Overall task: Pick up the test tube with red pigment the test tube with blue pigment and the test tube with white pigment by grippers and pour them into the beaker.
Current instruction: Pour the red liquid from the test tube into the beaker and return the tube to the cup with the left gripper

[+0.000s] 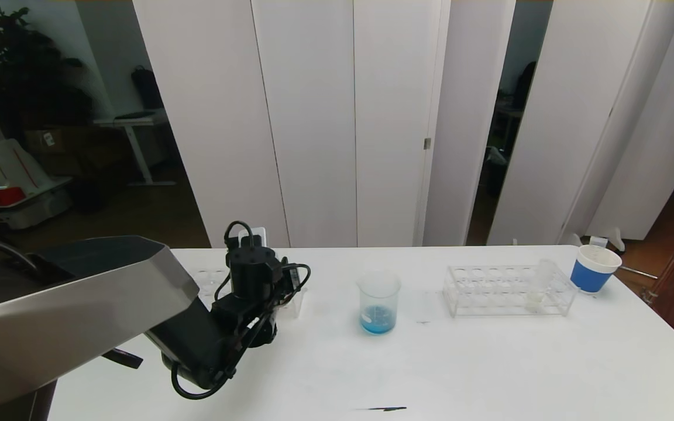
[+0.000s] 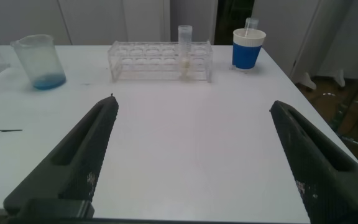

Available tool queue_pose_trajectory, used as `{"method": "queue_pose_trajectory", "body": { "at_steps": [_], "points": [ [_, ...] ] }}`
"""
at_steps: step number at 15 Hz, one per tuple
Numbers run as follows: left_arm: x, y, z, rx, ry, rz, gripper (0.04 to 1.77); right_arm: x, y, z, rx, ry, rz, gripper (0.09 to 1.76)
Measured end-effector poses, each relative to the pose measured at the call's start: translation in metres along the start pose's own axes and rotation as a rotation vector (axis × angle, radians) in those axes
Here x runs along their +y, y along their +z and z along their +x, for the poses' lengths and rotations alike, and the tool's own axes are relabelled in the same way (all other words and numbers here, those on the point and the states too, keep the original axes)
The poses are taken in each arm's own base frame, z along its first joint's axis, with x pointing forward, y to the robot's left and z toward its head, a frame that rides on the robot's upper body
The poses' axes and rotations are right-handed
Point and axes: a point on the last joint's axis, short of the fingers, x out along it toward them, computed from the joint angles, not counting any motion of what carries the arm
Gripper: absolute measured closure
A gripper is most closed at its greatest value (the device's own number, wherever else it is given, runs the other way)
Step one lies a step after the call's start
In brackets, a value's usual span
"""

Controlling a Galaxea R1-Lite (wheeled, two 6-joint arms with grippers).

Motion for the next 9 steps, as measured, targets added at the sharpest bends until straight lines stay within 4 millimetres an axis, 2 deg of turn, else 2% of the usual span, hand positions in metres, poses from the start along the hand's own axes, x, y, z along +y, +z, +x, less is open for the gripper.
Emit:
{"method": "queue_pose_trajectory", "body": {
  "at_steps": [9],
  "points": [
    [0.011,0.067,-0.033,-0.059,-0.002,0.072,1.21,0.0,0.0,0.0,0.0,0.0,0.001,0.1]
  ]
}}
